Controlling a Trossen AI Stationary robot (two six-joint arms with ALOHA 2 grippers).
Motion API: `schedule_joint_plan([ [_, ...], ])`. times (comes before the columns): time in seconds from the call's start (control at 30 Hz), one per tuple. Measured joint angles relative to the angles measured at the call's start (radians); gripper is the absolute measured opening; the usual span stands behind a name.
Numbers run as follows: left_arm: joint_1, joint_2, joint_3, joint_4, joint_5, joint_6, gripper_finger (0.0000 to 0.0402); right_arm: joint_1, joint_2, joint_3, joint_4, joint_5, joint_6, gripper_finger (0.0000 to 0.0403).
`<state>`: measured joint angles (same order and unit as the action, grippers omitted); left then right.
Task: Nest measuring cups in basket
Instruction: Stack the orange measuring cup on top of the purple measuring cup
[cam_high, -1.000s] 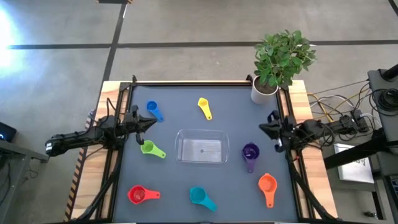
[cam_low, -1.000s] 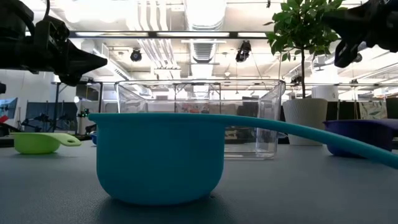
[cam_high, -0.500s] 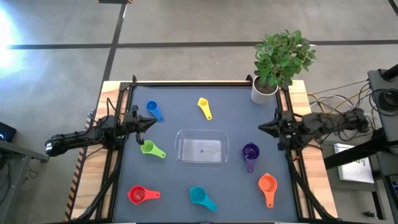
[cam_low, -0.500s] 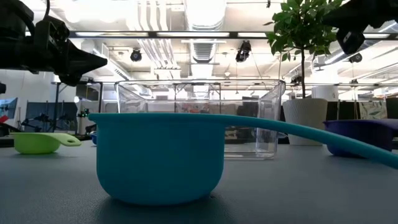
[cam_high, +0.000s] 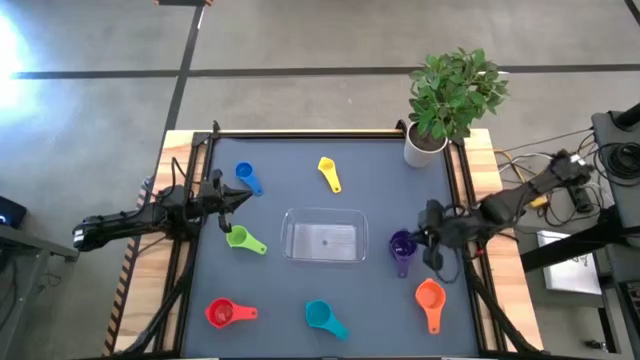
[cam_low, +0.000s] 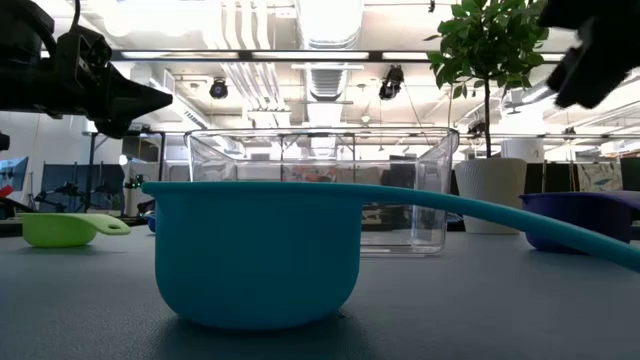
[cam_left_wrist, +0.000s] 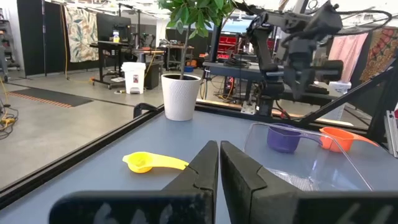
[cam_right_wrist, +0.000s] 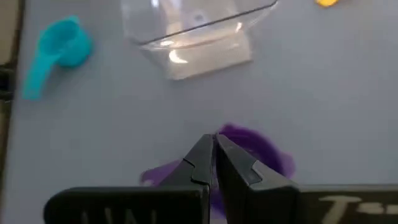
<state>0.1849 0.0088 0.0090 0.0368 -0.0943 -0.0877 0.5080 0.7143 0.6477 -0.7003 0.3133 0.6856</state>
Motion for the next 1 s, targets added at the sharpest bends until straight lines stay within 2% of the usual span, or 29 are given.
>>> schedule_joint_plan([
  [0.27,0.0,0.0,0.0,0.0,0.0,0.0,0.0,0.242,0.068,-0.002,-0.008,0.022,0.226,0.0009],
  [0.47,0.0,0.0,0.0,0.0,0.0,0.0,0.0,0.334,0.166,-0.009,-0.009,-0.009,0.371,0.0016],
  [0.6,0.0,0.0,0.0,0.0,0.0,0.0,0.0,0.351,0.241,-0.005,-0.006,-0.091,0.418,0.0051],
  [0.77,0.0,0.0,0.0,0.0,0.0,0.0,0.0,0.358,0.327,0.002,-0.006,-0.18,0.465,0.012],
  [0.9,0.0,0.0,0.0,0.0,0.0,0.0,0.0,0.361,0.366,0.003,-0.016,-0.209,0.491,0.0165],
  [1.0,0.0,0.0,0.0,0.0,0.0,0.0,0.0,0.361,0.376,0.003,-0.057,-0.209,0.52,0.0184],
])
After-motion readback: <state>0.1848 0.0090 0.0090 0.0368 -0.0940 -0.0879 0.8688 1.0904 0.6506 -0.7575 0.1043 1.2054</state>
